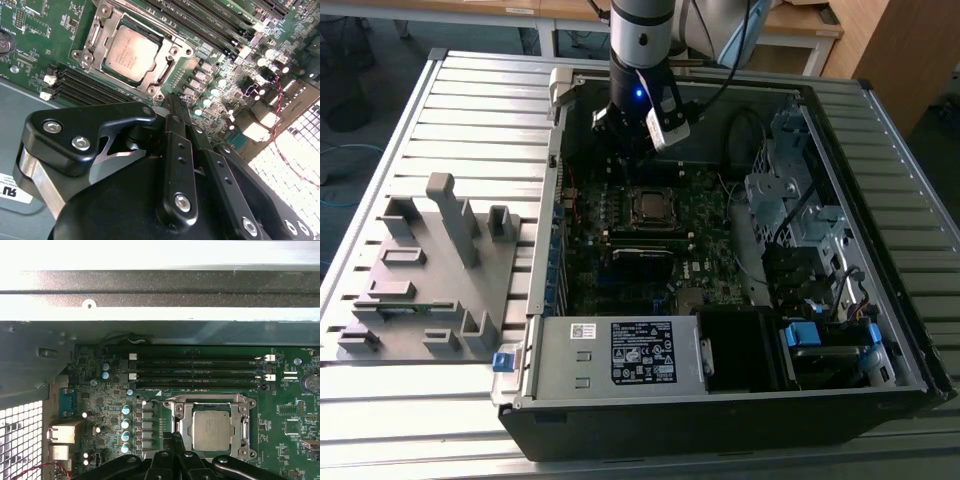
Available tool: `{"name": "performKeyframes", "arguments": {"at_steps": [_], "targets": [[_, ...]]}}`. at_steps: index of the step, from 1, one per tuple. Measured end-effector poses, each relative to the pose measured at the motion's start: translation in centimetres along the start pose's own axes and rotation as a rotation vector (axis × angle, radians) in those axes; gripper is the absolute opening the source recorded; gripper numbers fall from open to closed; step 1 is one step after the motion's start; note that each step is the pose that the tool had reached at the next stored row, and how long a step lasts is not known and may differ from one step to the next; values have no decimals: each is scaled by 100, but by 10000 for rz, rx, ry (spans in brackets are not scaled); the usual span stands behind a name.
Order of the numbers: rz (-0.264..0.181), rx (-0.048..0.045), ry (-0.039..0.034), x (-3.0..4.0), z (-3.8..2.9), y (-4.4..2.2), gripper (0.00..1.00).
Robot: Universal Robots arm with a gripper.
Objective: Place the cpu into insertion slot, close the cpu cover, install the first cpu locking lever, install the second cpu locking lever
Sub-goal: 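Install the first cpu locking lever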
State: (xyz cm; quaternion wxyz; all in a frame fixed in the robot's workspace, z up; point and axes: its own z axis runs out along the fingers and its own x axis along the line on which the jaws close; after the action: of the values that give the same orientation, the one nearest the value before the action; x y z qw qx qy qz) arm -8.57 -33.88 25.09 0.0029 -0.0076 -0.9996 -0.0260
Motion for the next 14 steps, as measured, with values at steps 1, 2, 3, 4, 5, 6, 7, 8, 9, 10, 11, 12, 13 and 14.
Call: {"name": "performKeyframes", "arguments": {"at_steps": [1, 2, 3, 4, 5, 6, 7, 8, 9, 10, 11, 12, 13, 14], "targets": [[0, -1, -1, 4, 1, 0, 10], [0, -1, -2, 9, 1, 0, 10], [0, -1, -1, 15, 2, -1, 10], [0, -1, -1, 21, 3, -1, 10], [0, 0, 0, 30, 3, -1, 10], [0, 0, 0, 39, 4, -1, 10], [0, -1, -1, 48, 5, -1, 10], [0, -2, -1, 54, 6, -1, 10], [0, -1, -1, 62, 6, -1, 10], [0, -1, -1, 70, 7, -2, 10], [0, -1, -1, 77, 7, -2, 10], [0, -1, -1, 82, 7, -1, 10], [0, 0, 0, 85, 7, -2, 10], [0, 0, 0, 87, 7, -2, 10]]}}
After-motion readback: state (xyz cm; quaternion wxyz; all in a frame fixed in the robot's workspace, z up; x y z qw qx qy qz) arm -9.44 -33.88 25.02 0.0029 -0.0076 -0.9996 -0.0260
